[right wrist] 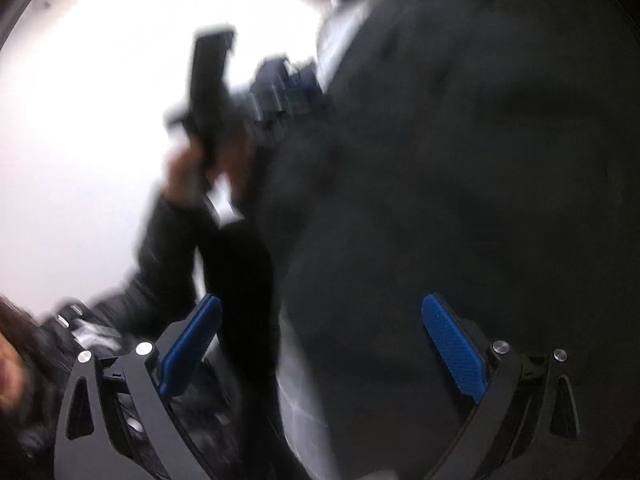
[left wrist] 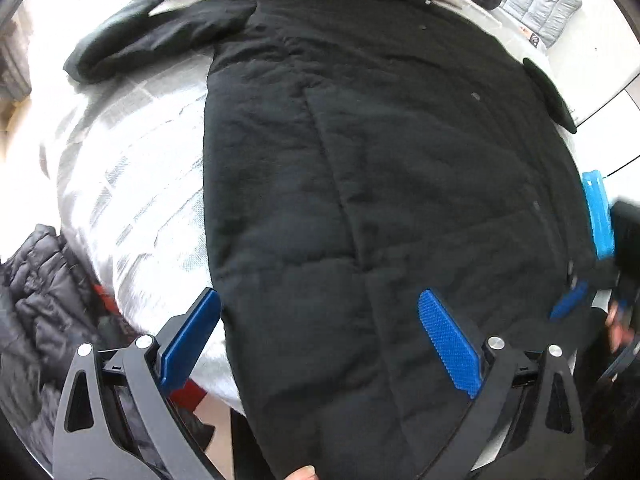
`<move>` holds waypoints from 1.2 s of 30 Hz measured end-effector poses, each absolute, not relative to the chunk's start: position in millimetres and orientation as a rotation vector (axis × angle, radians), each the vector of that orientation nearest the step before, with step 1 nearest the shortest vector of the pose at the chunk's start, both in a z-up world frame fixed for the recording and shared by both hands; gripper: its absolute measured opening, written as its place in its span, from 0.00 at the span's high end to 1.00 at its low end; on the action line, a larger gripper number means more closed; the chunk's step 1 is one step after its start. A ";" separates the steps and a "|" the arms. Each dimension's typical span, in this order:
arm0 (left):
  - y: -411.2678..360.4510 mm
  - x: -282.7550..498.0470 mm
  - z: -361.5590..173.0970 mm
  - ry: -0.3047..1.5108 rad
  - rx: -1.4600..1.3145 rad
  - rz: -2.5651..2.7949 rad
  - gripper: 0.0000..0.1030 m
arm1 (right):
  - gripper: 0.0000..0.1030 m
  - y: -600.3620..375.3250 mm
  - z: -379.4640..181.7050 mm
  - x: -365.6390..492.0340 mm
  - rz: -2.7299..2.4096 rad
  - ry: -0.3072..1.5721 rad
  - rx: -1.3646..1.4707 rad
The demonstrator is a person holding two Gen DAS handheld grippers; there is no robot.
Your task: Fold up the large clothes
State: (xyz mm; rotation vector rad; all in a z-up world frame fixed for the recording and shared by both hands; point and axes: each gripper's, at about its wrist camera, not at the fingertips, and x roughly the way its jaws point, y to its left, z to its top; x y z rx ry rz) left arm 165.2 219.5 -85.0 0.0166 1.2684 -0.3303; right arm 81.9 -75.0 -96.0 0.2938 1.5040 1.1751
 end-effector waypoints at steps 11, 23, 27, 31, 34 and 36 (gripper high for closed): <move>209.8 121.8 -66.3 1.169 -0.163 -0.378 0.07 | 0.05 -246.9 -32.3 49.1 0.536 1.098 0.382; 329.0 101.8 -92.2 1.323 -0.392 -0.158 0.07 | 0.05 -403.6 -157.3 49.2 0.156 1.236 0.713; 323.8 95.9 -126.0 1.418 -0.504 -0.279 0.07 | 0.05 -390.7 -174.5 43.4 0.348 1.178 0.909; 305.0 91.4 -151.3 1.505 -0.622 -0.413 0.07 | 0.08 -361.3 -174.6 44.3 0.489 1.178 0.935; 290.1 87.0 -158.6 1.518 -0.599 -0.451 0.07 | 0.30 -349.1 -168.5 41.8 0.515 1.151 0.914; 285.0 85.9 -155.8 1.496 -0.570 -0.449 0.07 | 0.77 -348.1 -168.3 42.9 0.459 1.157 0.892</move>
